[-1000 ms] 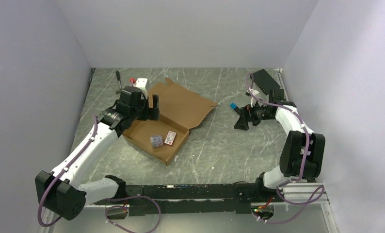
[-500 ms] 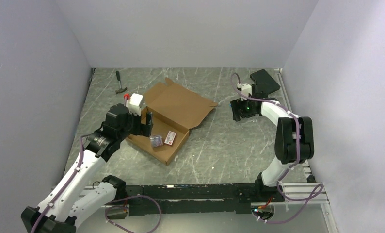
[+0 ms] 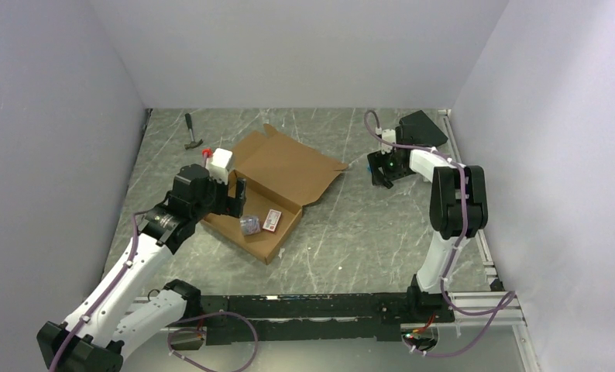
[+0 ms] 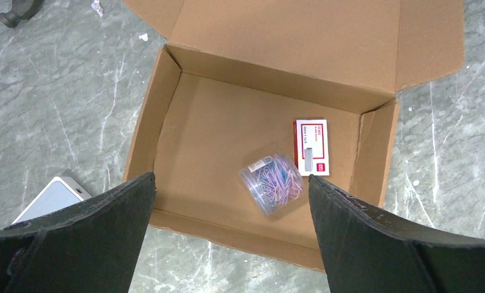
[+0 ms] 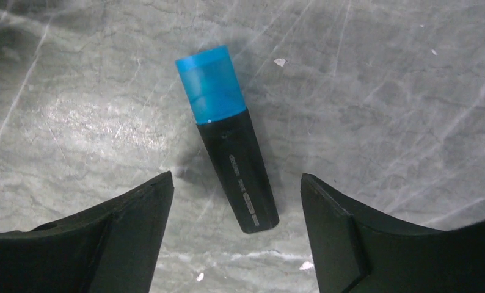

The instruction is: Fold the paper box

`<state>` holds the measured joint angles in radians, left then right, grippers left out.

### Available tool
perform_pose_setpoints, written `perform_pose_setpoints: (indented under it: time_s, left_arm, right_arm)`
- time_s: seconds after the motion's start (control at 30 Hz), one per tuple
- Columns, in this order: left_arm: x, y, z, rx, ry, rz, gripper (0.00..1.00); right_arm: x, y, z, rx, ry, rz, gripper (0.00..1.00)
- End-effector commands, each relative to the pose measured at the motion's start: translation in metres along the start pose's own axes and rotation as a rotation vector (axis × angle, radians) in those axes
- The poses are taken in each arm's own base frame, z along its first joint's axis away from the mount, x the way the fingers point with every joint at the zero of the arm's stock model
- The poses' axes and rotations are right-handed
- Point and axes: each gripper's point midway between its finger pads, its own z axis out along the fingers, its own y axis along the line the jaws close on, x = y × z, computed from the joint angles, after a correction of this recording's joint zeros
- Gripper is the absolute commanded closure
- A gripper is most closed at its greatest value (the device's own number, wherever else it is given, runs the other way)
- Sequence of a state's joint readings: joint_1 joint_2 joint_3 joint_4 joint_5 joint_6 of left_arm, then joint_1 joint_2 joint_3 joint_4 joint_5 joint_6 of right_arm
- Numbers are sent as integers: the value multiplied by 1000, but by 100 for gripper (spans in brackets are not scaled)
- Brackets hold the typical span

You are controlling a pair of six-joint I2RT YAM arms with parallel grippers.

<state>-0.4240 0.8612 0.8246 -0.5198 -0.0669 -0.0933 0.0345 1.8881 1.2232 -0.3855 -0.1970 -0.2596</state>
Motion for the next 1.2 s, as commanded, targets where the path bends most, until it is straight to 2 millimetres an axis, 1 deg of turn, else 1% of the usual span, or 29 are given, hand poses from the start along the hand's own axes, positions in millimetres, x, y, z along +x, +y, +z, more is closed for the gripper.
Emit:
perform_pose_setpoints:
  time_s: [0.0,0.13,0.3,0.47,0.63,0.73,0.8,0.87,1.0,1.1,1.17]
  left_arm:
    - [-9,-1,1,10,-35,12,0]
    - [-8,0,2,6,-30,14,1]
    - [-8,1,2,2,-28,13,0]
    - [-8,3,2,-1,-27,10,0]
    - [-7,4,2,-7,-28,10,1]
    - [-8,5,1,-9,-32,11,1]
    - [-9,4,0,-7,-35,10,0]
    - [-9,4,-1,-5,-41,10,1]
    - [-9,4,-1,-4,-39,10,1]
    - [-9,4,-1,-5,-40,11,0]
    - [-9,4,-1,-6,-41,12,0]
  right_arm:
    - [-13,1,5,-33,1,3,25]
    - [-6,2,13,-38,25,9,35]
    - [5,-4,20,20,68,-14,58]
    - [15,-4,20,38,96,-34,71]
    - [19,1,10,-9,99,-34,78]
    - [24,5,-2,-69,93,-29,81]
    - [23,10,-10,-107,71,-28,83]
    - [23,5,-19,-120,53,-6,86]
    - [19,3,-32,-142,17,23,88]
    - [20,7,-40,-180,-1,31,88]
    - [20,14,-46,-228,-18,32,88]
